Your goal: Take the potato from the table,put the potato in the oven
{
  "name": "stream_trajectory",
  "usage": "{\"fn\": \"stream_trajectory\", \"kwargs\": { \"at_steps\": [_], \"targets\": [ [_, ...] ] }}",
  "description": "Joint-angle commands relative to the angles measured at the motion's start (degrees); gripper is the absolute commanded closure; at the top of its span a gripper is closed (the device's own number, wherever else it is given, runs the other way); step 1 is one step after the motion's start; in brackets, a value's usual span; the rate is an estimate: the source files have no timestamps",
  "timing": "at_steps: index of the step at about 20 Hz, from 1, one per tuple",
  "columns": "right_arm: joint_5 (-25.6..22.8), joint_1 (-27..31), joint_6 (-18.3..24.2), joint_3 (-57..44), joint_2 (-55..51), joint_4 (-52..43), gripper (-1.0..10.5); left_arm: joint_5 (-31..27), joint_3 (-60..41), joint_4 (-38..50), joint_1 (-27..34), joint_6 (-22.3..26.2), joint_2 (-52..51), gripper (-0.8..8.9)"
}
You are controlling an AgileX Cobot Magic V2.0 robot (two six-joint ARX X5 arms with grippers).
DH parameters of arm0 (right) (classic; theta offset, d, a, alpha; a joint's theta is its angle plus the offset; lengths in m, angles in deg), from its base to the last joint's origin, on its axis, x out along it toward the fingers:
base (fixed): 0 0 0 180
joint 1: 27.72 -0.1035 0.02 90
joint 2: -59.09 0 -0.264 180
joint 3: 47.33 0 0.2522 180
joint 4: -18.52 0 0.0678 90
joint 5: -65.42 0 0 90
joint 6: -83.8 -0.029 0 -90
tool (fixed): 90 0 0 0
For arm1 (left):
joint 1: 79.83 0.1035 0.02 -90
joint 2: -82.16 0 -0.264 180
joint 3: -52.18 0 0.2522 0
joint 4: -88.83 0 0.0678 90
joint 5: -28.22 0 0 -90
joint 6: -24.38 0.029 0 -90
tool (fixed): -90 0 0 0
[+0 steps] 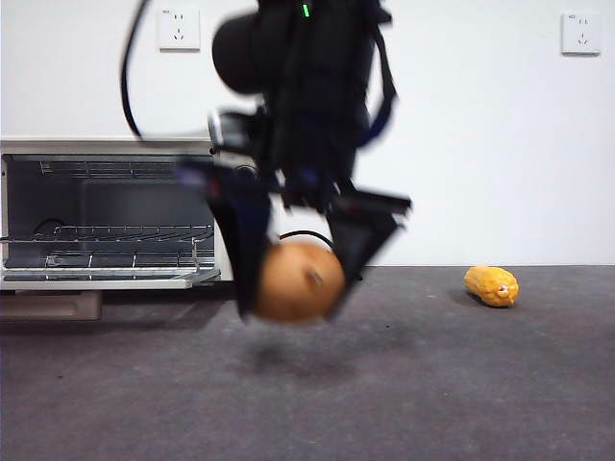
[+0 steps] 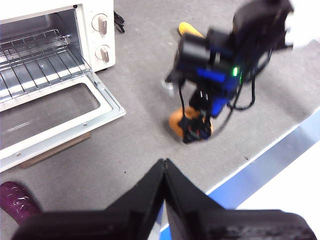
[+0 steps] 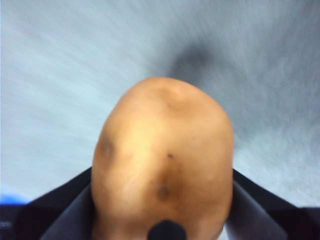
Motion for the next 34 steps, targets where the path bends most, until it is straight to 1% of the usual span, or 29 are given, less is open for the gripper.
{"fn": "stream_trajectory", "kwargs": {
  "at_steps": [1, 3, 6, 7, 9, 12, 14, 17, 19, 22, 24, 27, 30, 34],
  "targets": [
    [2.8, -0.9, -1.3, 7.0, -0.1, -0.5, 8.9, 0.0, -0.4, 0.1, -0.2, 0.3, -0.3, 8.19],
    [3.1, -1.8, -0.7, 12.2, -0.1, -4.0, 8.9, 0.0, -0.4, 0.1, -0.2, 0.3, -0.3, 8.19],
    [4.2, -2.9, 0.0, 16.0, 0.0, -13.4, 8.9, -0.3, -0.4, 0.1, -0.2, 0.3, -0.3, 8.19],
    [4.6, -3.3, 0.1, 16.3, 0.1, -16.9, 8.9, -1.8, -0.4, 0.1, -0.2, 0.3, -0.3, 8.19],
    [4.9, -3.4, 0.1, 17.0, 1.4, -20.4, 8.9, -6.4, -0.4, 0.1, -0.8, 0.3, -0.3, 8.19],
    [5.2, -3.4, -0.5, 20.6, 6.1, -20.2, 8.9, -12.3, -0.4, 0.1, -3.7, 0.3, -0.3, 8.19],
    [7.1, -3.2, -0.5, 25.3, 10.5, -20.2, 8.9, -16.5, -0.4, 0.1, -5.6, 0.3, -0.3, 8.19],
    [6.3, -3.2, -0.6, 32.6, 17.2, -20.5, 8.9, -20.2, -0.4, 0.1, -7.5, 0.3, -0.3, 8.19],
    [5.8, -3.2, -1.0, 36.6, 20.7, -20.9, 8.9, -20.8, -0.4, 0.1, -7.9, -0.5, -0.3, 8.19],
    [3.3, -2.9, -1.1, 42.1, 25.0, -22.0, 8.9, -20.7, -0.4, 0.1, -8.0, -2.1, -0.3, 8.19],
    [2.0, -2.5, -2.2, 45.0, 27.6, -22.8, 8.9, -20.6, -0.4, 0.1, -8.0, -3.2, -0.3, 8.19],
    [0.4, -1.8, -3.8, 46.3, 30.3, -25.8, 8.9, -20.6, -0.4, 0.1, -8.0, -4.2, -0.3, 8.19],
    [-4.2, -1.0, -4.0, 46.3, 31.1, -28.9, 8.9, -20.6, -0.4, 0.1, -8.0, -4.4, -0.3, 8.19],
    [-6.1, 0.8, -3.9, 46.3, 31.1, -32.7, 8.9, -20.6, -0.4, 0.1, -8.0, -4.4, -0.3, 8.19]
  ]
}}
